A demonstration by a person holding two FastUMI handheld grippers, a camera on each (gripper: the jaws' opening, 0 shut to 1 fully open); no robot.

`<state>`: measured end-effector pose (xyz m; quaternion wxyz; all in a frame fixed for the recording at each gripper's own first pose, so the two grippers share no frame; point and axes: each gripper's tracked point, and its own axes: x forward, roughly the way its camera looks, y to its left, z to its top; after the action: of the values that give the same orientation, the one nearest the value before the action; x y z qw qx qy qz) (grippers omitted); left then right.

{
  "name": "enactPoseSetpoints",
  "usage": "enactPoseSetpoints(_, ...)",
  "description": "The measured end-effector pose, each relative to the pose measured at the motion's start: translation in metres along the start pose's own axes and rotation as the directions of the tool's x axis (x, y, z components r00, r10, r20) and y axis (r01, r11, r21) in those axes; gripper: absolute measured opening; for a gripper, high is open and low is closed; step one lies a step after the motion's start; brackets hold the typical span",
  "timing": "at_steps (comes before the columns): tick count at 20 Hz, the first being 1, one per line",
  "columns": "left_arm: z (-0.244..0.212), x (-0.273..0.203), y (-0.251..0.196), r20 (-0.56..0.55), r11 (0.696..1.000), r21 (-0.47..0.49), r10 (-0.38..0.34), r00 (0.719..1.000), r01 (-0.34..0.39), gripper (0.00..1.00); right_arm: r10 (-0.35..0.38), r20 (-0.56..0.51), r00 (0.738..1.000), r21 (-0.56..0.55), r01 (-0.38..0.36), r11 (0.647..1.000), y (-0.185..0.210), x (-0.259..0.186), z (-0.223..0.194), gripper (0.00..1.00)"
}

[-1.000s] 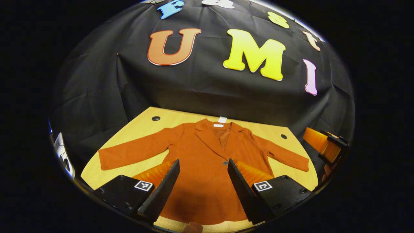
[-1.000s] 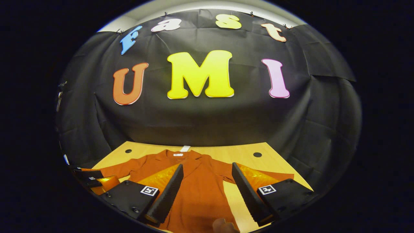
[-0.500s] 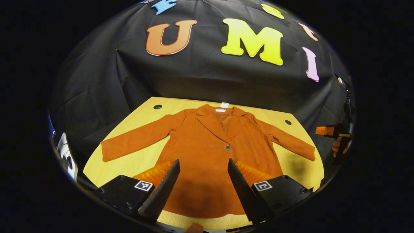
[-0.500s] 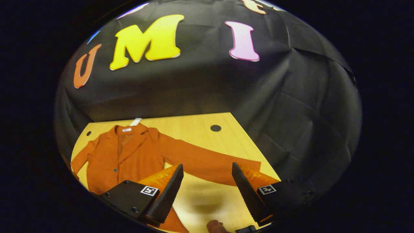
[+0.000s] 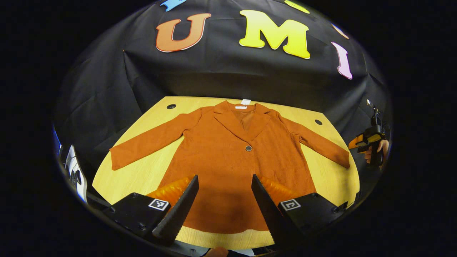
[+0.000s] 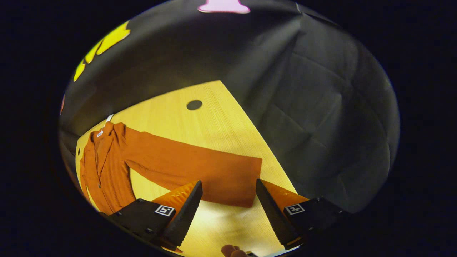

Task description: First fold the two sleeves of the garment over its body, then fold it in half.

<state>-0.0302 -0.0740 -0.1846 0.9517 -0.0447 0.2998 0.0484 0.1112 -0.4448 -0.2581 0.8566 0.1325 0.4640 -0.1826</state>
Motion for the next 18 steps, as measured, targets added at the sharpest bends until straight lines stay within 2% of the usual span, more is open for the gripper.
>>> enactPoseSetpoints(1, -0.003, 0.0, -0.003, -0.002, 1.0, -0.008, -0.01, 1.0, 0.01, 0.97, 0.022, -0.062, 0.998, 0.016, -0.021, 1.0, -0.002, 0.008, -0.005, 0.96)
enactPoseSetpoints(3, -0.014, -0.002, -0.003, -0.025, 1.0, -0.015, -0.001, 1.0, 0.0, 0.97, 0.014, -0.153, 0.988, 0.051, -0.006, 0.999, -0.011, 0.023, -0.008, 0.94)
enactPoseSetpoints(6, -0.027, -0.006, 0.003, -0.055, 1.0, -0.01, 0.028, 0.998, -0.028, 1.0, 0.066, -0.213, 0.975, 0.203, -0.022, 0.979, -0.018, 0.037, -0.005, 0.96)
enactPoseSetpoints(7, -0.03, -0.01, 0.003, -0.063, 0.999, -0.023, 0.025, 0.998, -0.026, 0.97, 0.093, -0.221, 0.971, 0.258, -0.034, 0.965, -0.025, 0.039, -0.003, 0.94)
enactPoseSetpoints(8, -0.036, -0.015, 0.001, -0.076, 0.999, -0.031, 0.012, 0.997, -0.014, 0.97, 0.107, -0.242, 0.964, 0.286, -0.035, 0.958, -0.031, 0.041, -0.003, 0.96)
enactPoseSetpoints(11, -0.049, -0.034, 0.014, -0.093, 0.998, -0.043, 0.041, 0.995, -0.045, 0.97, 0.097, -0.255, 0.962, 0.262, -0.028, 0.965, -0.043, 0.053, -0.001, 0.96)
enactPoseSetpoints(14, -0.062, -0.049, 0.027, -0.116, 0.992, -0.082, 0.085, 0.99, -0.095, 0.97, 0.133, -0.277, 0.952, 0.291, -0.049, 0.955, -0.041, 0.059, -0.001, 0.95)
enactPoseSetpoints(15, -0.065, -0.053, 0.03, -0.123, 0.989, -0.092, 0.1, 0.987, -0.112, 0.97, 0.154, -0.28, 0.948, 0.309, -0.063, 0.949, -0.036, 0.06, -0.002, 0.89)
enactPoseSetpoints(16, -0.067, -0.056, 0.031, -0.133, 0.988, -0.093, 0.11, 0.985, -0.123, 0.97, 0.169, -0.29, 0.942, 0.31, -0.074, 0.948, -0.031, 0.059, -0.004, 0.93)
enactPoseSetpoints(18, -0.069, -0.062, 0.035, -0.142, 0.988, -0.057, 0.134, 0.981, -0.143, 0.97, 0.148, -0.316, 0.937, 0.285, -0.055, 0.957, -0.03, 0.063, -0.01, 0.89)
